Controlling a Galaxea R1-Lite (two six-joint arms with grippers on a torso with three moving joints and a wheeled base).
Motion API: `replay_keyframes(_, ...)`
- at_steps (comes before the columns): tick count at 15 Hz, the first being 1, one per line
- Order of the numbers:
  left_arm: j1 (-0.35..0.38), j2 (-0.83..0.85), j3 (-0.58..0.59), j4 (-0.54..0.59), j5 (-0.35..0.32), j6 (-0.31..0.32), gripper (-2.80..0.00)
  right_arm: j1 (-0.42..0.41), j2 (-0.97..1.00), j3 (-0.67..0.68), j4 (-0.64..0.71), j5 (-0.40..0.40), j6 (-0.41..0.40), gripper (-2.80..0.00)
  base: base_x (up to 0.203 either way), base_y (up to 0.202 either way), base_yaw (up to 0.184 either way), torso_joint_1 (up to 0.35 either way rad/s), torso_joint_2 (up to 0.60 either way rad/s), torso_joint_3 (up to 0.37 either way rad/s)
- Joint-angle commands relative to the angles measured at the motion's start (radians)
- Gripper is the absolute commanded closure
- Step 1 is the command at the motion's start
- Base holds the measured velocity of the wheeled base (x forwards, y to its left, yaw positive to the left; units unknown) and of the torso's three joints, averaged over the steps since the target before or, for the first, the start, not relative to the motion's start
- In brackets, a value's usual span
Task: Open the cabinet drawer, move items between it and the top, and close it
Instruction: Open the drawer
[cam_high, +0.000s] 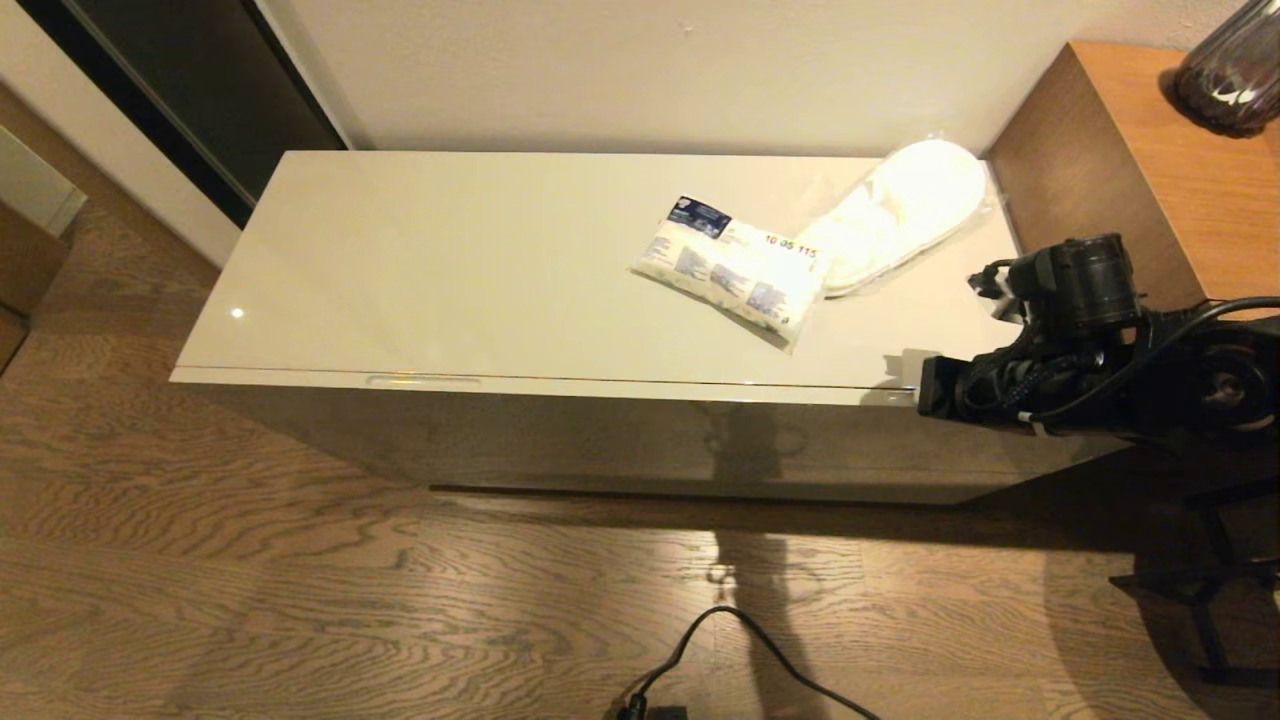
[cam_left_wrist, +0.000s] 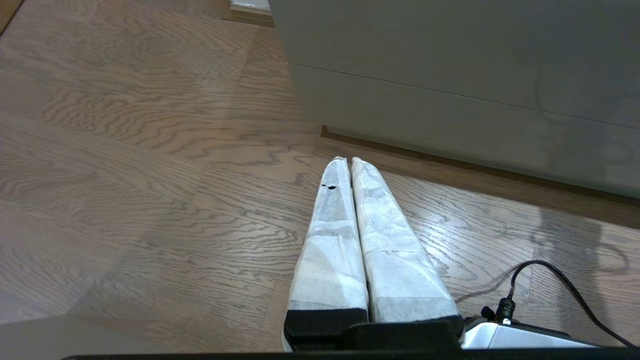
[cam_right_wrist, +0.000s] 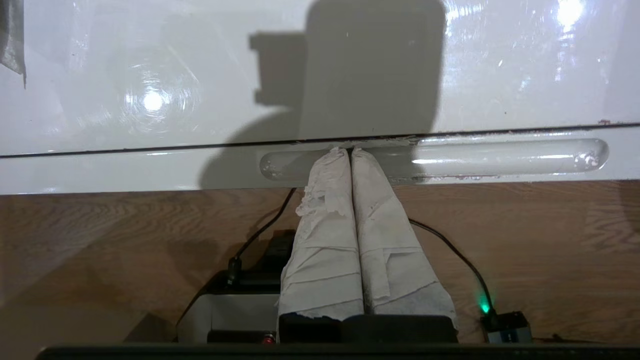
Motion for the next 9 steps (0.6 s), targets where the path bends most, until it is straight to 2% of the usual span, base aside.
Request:
replay_keyframes(1,0.000,-0.039,0.002,0.000,0.001,-0.001,0.00,0.001,0.000,0.054,0.028,0.004,0.010,0.00,0.000,0.000,0.000,0.000,0.00,0.000)
replay_keyframes(5,0.000,-0.039,0.002,0.000,0.001,-0.001,0.00,0.002,-0.020,0.159,0.032,0.026,0.096,0.00,0.000,0.000,0.000,0.000,0.00,0.000)
replay_keyframes(9,0.000,-0.039,0.002,0.000,0.001,-0.001,0.00,0.016,-0.139,0.263,0.087,0.076,0.122,0.00,0.000,0.000,0.000,0.000,0.00,0.000)
